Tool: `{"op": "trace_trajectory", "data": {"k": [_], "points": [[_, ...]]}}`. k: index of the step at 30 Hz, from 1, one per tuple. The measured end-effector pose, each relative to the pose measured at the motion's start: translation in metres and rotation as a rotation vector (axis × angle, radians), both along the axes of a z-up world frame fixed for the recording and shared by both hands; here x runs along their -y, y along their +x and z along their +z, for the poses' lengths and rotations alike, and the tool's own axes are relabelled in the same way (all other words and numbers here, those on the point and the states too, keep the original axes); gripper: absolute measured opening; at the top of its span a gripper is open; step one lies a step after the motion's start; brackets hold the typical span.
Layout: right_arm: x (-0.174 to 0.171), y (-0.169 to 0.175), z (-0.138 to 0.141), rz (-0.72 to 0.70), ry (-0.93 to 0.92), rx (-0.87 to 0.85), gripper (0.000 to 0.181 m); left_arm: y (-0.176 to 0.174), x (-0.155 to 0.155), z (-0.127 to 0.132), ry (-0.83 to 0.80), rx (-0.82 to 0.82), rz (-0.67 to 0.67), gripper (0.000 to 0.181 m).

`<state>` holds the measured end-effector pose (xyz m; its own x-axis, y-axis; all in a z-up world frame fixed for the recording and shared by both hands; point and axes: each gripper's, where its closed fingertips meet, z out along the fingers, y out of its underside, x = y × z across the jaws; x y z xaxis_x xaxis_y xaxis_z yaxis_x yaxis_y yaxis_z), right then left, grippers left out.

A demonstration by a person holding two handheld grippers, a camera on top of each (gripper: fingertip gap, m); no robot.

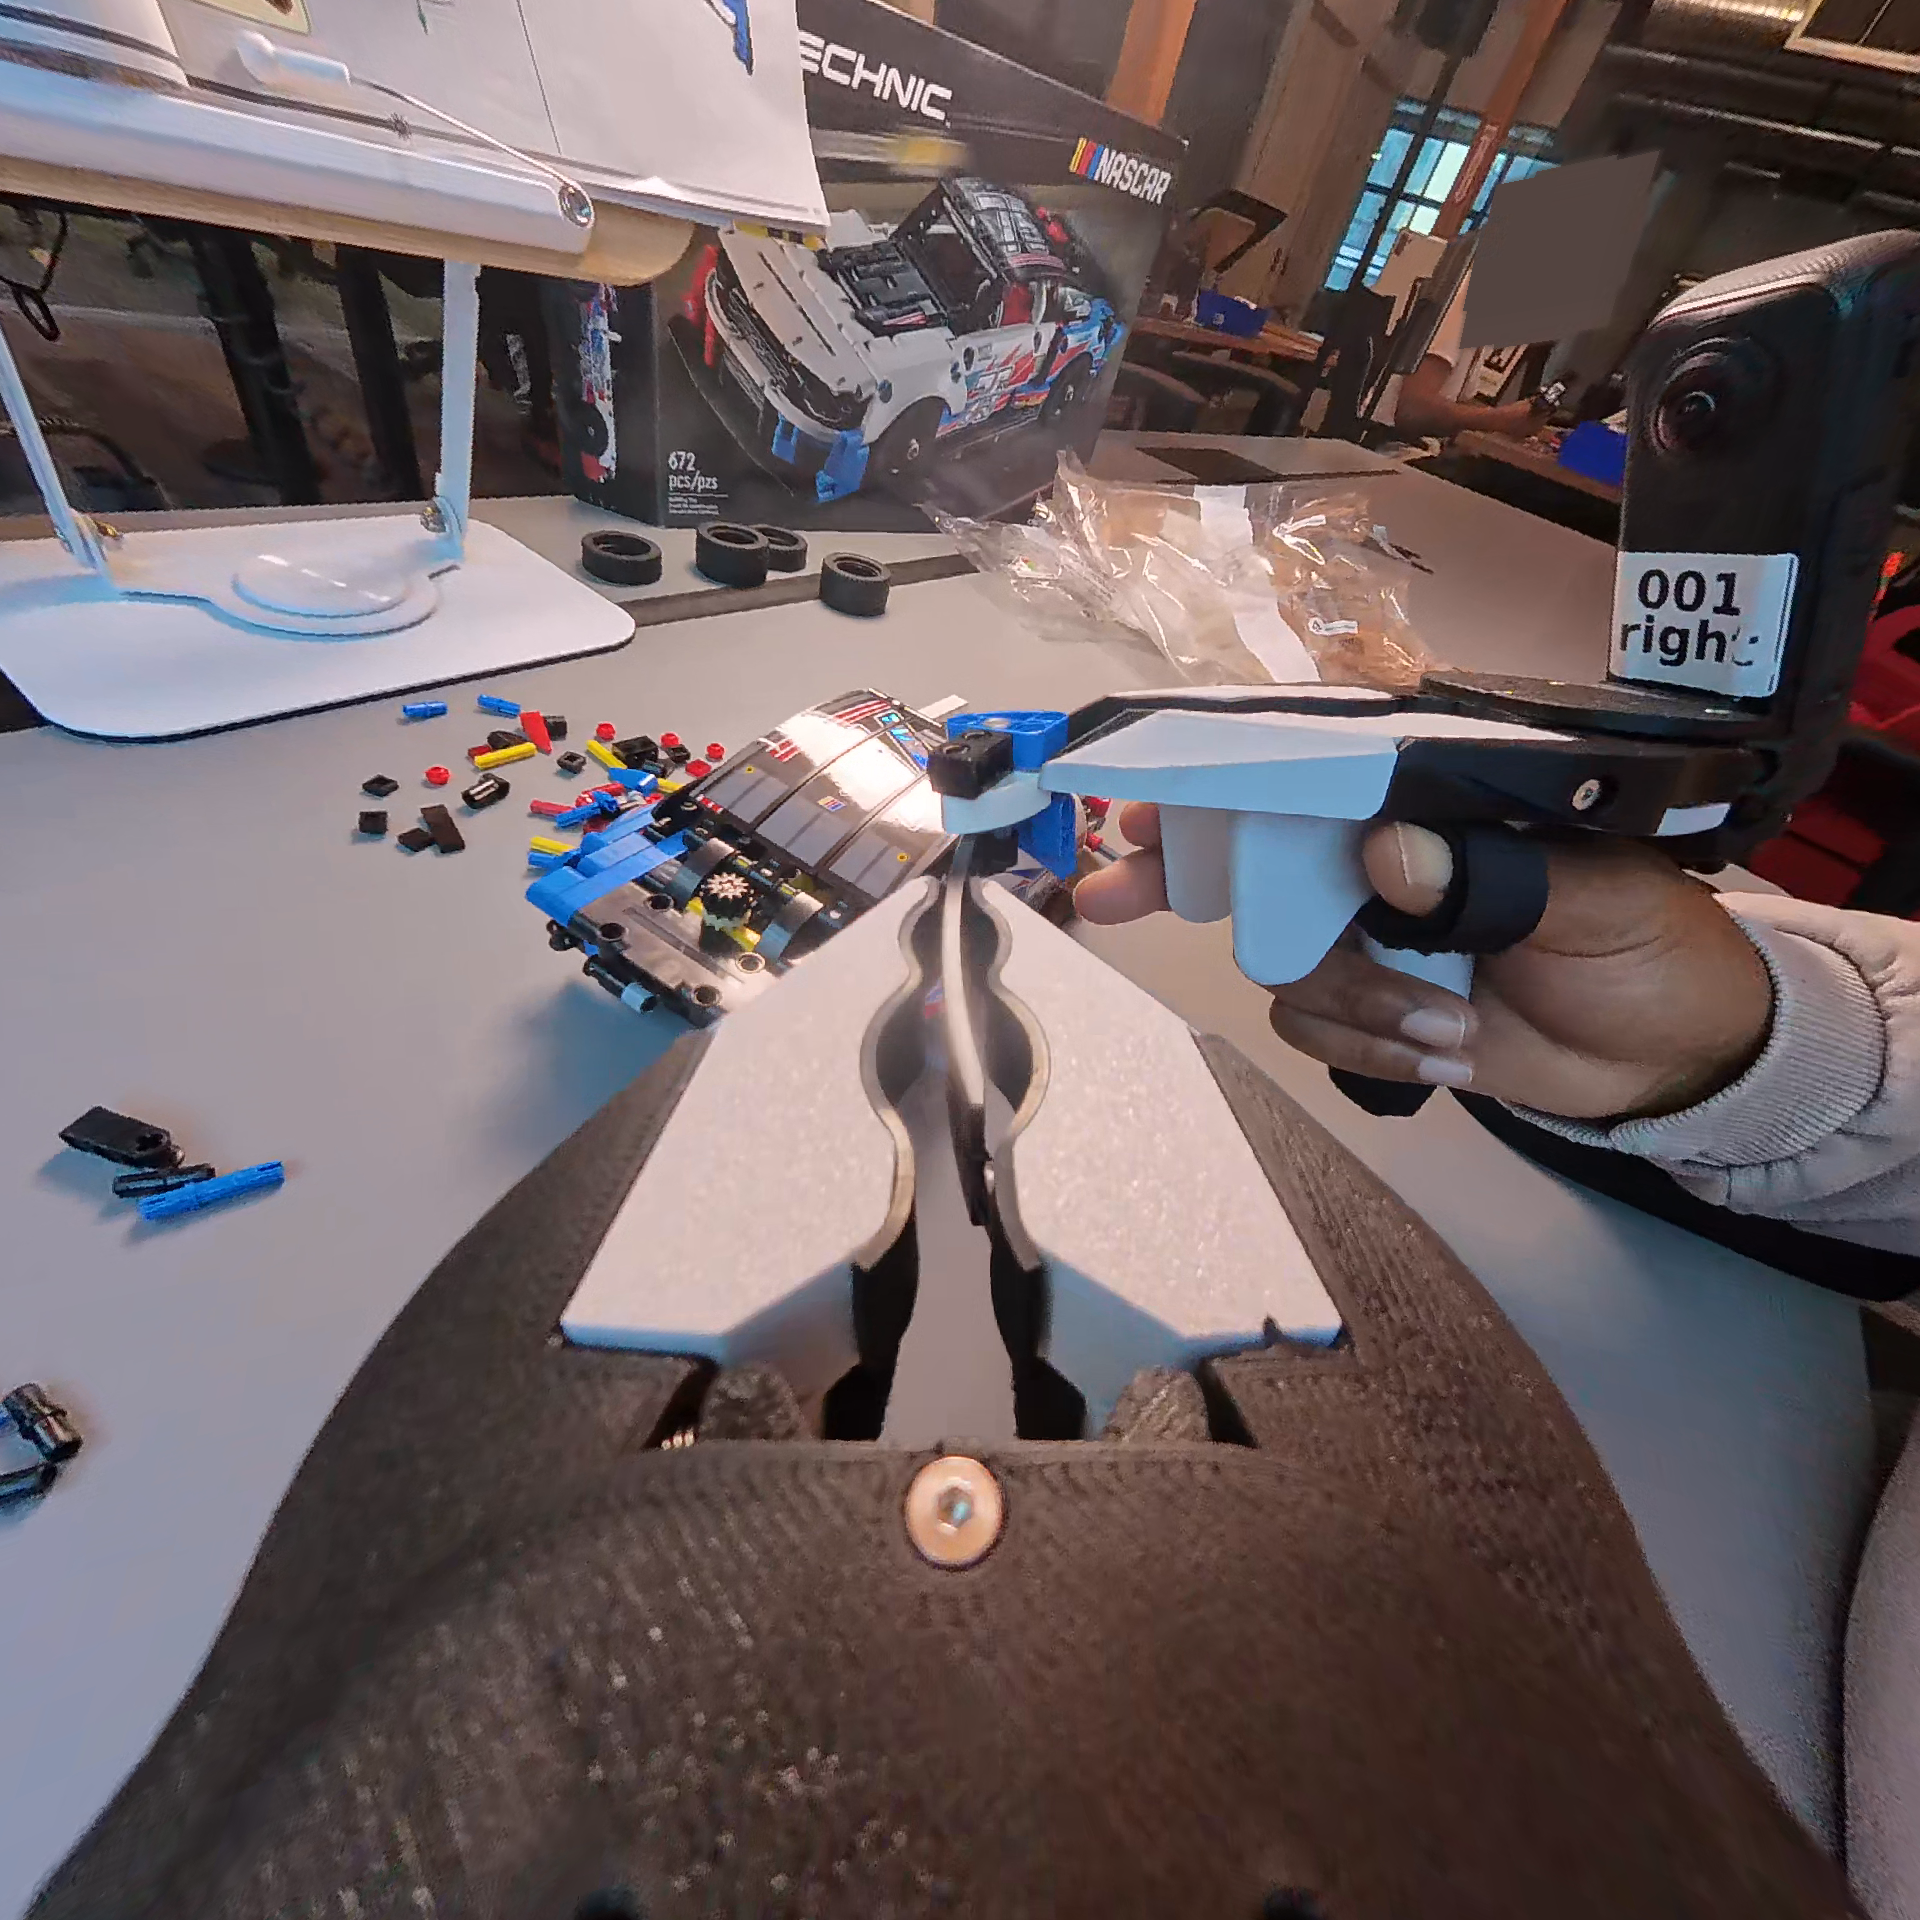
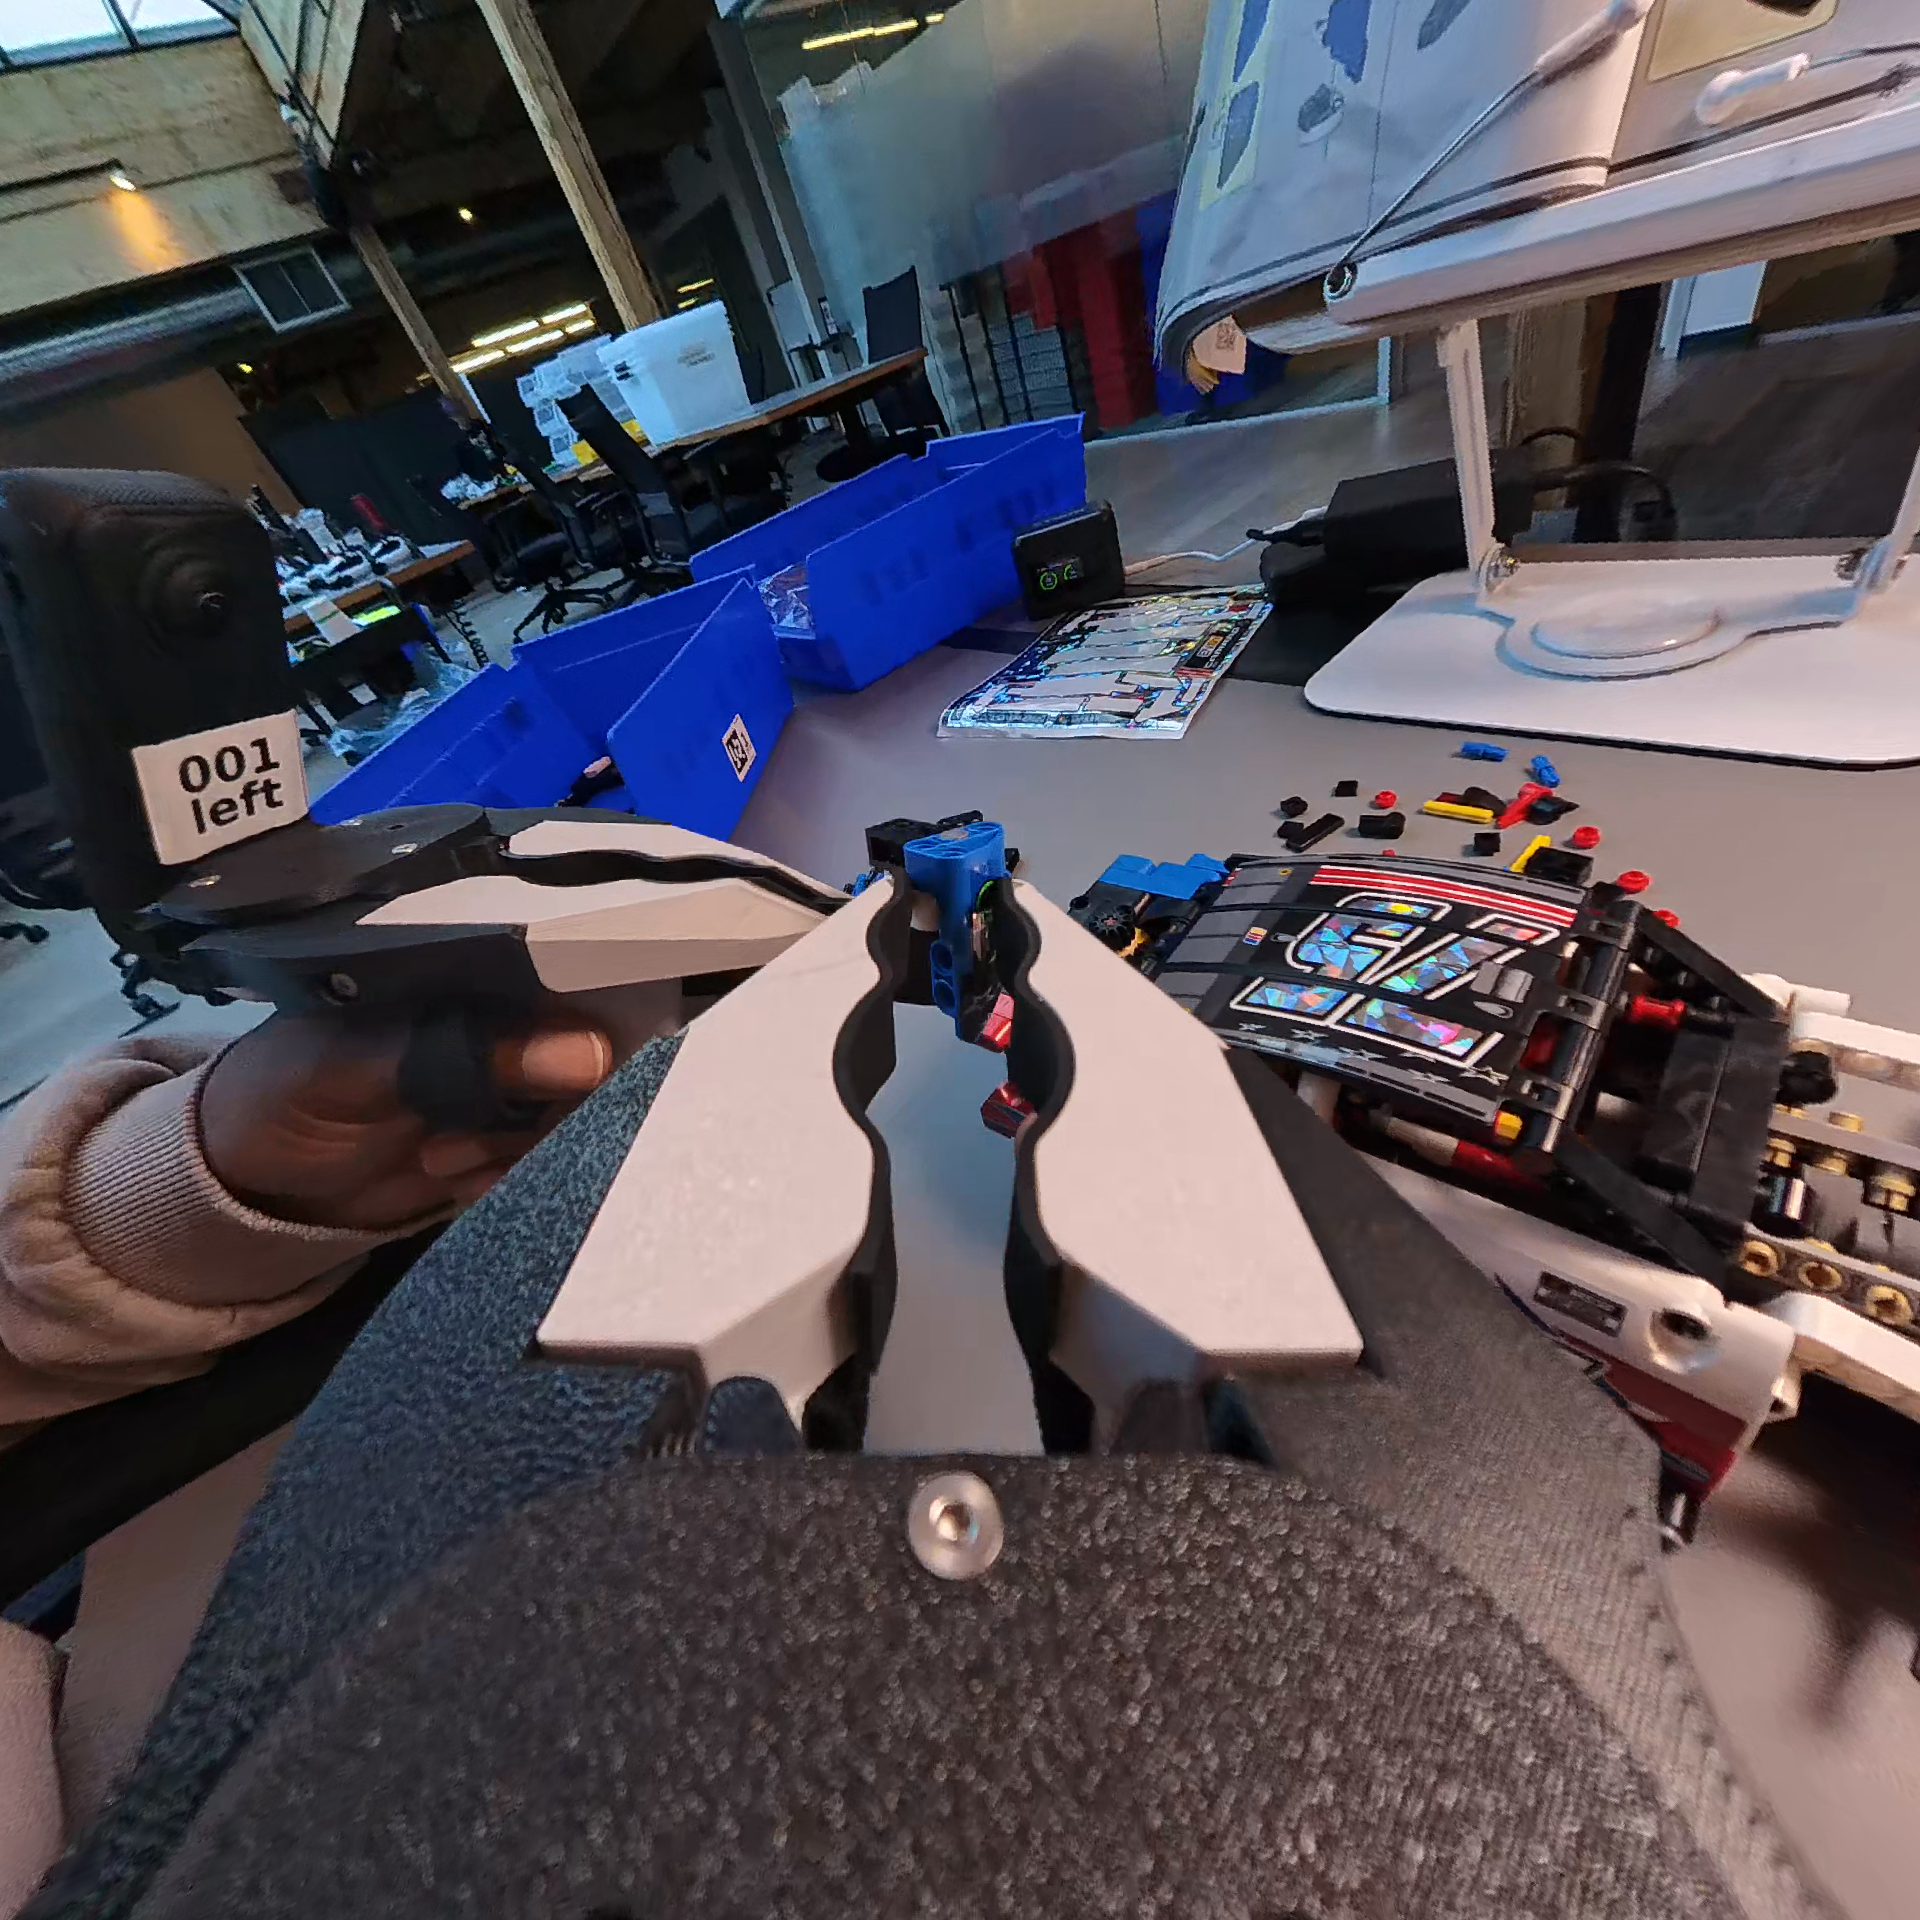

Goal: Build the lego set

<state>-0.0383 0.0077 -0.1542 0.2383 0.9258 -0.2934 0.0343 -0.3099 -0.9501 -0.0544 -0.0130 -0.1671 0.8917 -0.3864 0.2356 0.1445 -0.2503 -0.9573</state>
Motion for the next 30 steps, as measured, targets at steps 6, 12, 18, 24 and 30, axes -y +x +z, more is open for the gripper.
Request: {"op": "trace_trajectory", "data": {"k": [6,12,18,24,30], "points": [[0.001,0.001,0.001,0.046,-0.013,-0.012,0.013,0.000,0.001,0.001,0.006,0.028,-0.035,0.000],[0.018,0.006,0.012,0.332,-0.065,-0.066,0.013,0.004,0.014,0.009,-0.008,0.165,-0.260,0.000],[0.038,0.025,0.010,0.632,-0.106,-0.056,0.012,0.019,0.028,0.013,-0.009,0.218,-0.445,0.000],[0.044,0.034,0.006,0.715,-0.097,-0.035,0.011,0.027,0.033,0.011,-0.021,0.213,-0.490,0.000],[0.051,0.044,0.003,0.796,-0.068,-0.020,0.011,0.035,0.040,0.009,-0.004,0.166,-0.545,0.000]]}}
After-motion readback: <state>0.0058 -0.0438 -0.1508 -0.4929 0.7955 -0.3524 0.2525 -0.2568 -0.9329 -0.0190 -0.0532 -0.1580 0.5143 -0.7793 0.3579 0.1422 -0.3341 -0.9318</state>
